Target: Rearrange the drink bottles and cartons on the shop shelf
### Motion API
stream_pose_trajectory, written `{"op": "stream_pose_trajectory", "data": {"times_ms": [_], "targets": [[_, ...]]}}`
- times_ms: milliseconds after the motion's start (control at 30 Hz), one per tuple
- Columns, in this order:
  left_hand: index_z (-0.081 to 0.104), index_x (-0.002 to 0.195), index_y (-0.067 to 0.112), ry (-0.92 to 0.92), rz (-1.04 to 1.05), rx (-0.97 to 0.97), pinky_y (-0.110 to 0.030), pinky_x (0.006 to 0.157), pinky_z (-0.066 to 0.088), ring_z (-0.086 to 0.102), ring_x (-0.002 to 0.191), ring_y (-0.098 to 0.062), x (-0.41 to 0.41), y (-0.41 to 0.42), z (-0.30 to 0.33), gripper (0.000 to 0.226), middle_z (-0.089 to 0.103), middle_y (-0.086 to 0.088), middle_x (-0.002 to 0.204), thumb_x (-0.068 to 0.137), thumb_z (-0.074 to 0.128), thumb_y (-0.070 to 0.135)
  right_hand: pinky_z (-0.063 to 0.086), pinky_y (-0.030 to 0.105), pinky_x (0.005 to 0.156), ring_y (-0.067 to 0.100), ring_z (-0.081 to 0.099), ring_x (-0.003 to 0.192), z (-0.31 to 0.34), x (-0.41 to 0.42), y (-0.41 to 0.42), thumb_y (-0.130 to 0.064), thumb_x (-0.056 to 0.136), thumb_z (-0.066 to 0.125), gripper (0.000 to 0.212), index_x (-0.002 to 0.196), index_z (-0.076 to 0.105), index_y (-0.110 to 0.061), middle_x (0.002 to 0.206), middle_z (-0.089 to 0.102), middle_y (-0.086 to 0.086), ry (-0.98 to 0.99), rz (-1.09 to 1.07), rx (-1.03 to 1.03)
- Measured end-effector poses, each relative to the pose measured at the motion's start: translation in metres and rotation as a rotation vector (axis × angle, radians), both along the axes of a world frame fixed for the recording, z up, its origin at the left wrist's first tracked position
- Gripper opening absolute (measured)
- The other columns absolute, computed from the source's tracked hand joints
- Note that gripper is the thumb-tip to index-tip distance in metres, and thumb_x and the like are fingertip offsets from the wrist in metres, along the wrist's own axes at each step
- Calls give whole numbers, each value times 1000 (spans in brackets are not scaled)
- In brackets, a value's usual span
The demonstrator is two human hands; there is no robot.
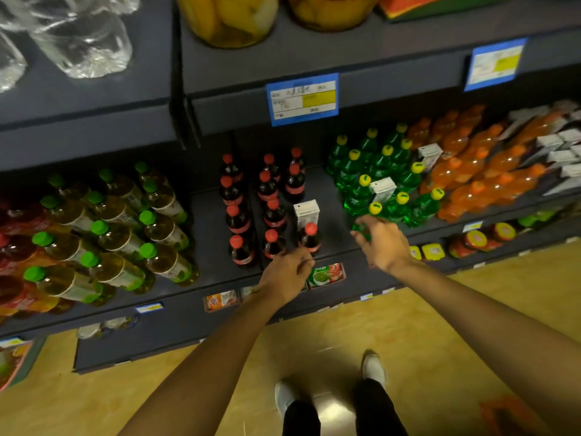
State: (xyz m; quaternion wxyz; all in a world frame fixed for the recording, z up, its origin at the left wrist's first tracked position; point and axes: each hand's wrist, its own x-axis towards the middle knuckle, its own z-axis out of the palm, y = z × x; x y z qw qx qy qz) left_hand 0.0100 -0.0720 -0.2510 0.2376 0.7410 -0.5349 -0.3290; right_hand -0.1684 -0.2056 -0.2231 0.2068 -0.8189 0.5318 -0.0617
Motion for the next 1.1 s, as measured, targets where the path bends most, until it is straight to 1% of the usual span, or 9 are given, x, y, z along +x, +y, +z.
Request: {"op": "stream_pose_trajectory", "data": {"times_ms": [100,233,333,467,533,667,767,900,1100], "targets": [[59,95,24,-27,37,2,-38,68,53,63,75,-26,-13,-13,-2,10,66,-6,82,95,51,30,48,39,76,37,61,100,-2,-16,-16,-34,92,57,33,121,57,-19,113,62,14,-2,13,11],[60,96,21,-45,112,11,-33,64,48,62,74,-27,-36,-30,-5,12,59,0,73,95,52,30,51,40,73,36,61,98,-8,-30,-43,-35,92,57,34,121,57,-19,111,63,13,-43,58,28],[61,97,22,-50,210,-6,-33,66,50,63,74,-25,-57,-47,-7,12,63,-1,76,95,52,29,51,40,73,35,62,97,-11,-34,-62,-34,91,59,35,121,58,-17,110,64,12,-97,92,19],[62,103,18,-13,377,-73,-25,64,42,61,72,-19,-80,-65,-2,14,60,4,74,95,53,24,53,40,71,32,63,89,-16,-27,-87,-33,90,61,35,119,59,-14,96,67,10,-160,214,0],[63,104,18,-5,442,-98,-28,65,47,62,73,-19,-83,-73,-1,15,62,4,74,94,53,24,53,39,71,30,64,88,-20,-20,-97,-33,89,61,34,118,60,-14,94,68,7,-170,278,-25],[63,99,20,27,552,-135,-40,69,53,63,73,-23,-83,-76,-9,13,64,-1,74,92,54,24,50,37,69,31,63,91,-29,1,-109,-37,92,56,36,122,55,-17,102,68,6,-59,394,-89],[63,98,19,46,614,-148,-41,68,53,61,71,-23,-80,-68,-13,11,62,0,71,91,55,23,50,39,72,33,63,96,-36,15,-114,-38,92,54,38,124,54,-17,110,65,9,3,475,-112],[62,100,17,38,671,-153,-42,66,53,60,69,-24,-70,-58,-13,13,65,-9,75,93,55,24,52,41,77,34,61,101,-43,41,-117,-37,92,55,40,125,53,-15,114,63,12,38,519,-124],[63,99,17,36,726,-212,-38,66,52,59,68,-20,-50,-48,-14,11,63,-5,73,92,56,21,47,39,81,34,56,107,-63,83,-119,-35,91,57,39,123,52,-12,121,56,15,189,633,-145]]}}
